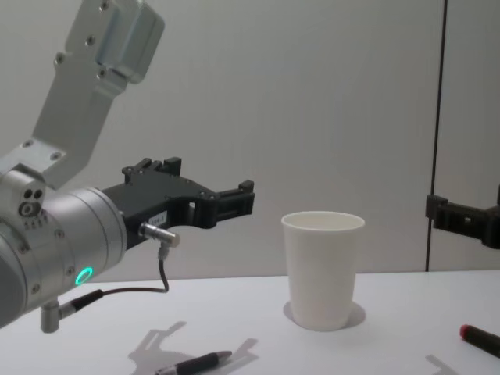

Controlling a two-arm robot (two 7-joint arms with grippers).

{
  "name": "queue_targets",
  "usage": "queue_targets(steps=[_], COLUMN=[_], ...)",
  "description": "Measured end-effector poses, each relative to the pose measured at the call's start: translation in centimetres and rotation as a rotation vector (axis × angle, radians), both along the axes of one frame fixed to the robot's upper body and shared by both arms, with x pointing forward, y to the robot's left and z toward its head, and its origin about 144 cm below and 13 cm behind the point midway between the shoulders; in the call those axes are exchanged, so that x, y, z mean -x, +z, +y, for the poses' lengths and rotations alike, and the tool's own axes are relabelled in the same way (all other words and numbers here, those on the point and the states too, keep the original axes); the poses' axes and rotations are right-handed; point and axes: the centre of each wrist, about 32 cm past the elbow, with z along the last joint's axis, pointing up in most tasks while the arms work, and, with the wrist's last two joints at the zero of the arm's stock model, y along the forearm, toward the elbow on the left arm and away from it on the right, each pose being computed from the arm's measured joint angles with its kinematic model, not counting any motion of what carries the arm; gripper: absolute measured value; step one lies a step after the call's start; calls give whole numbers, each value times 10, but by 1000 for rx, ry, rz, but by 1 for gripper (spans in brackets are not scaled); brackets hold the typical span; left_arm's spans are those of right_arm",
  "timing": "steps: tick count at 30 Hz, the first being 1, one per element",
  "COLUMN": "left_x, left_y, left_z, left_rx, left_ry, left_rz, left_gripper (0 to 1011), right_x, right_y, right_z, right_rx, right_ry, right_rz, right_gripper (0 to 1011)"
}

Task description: Place the pen into the pen holder.

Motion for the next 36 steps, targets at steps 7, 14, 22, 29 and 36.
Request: queue_targets(steps=[7,14,22,29,36], left_x=[0,0,0,0,0], left_y=[0,0,0,0,0], left_z=[0,0,0,0,0], left_rx=[0,0,0,0,0], left_ry=[0,0,0,0,0], left_rz=[0,0,0,0,0], left_gripper=[1001,1001,1001,1001,1001], right_x=[0,0,1,7,14], right_y=[0,0,0,2,6], right_z=[0,0,1,-3,-11], right_rx=[0,0,7,30,58], right_ry=[0,0,7,9,-10], right_rz=[0,0,11,31,48], right_gripper=[1001,1001,1001,1001,1001])
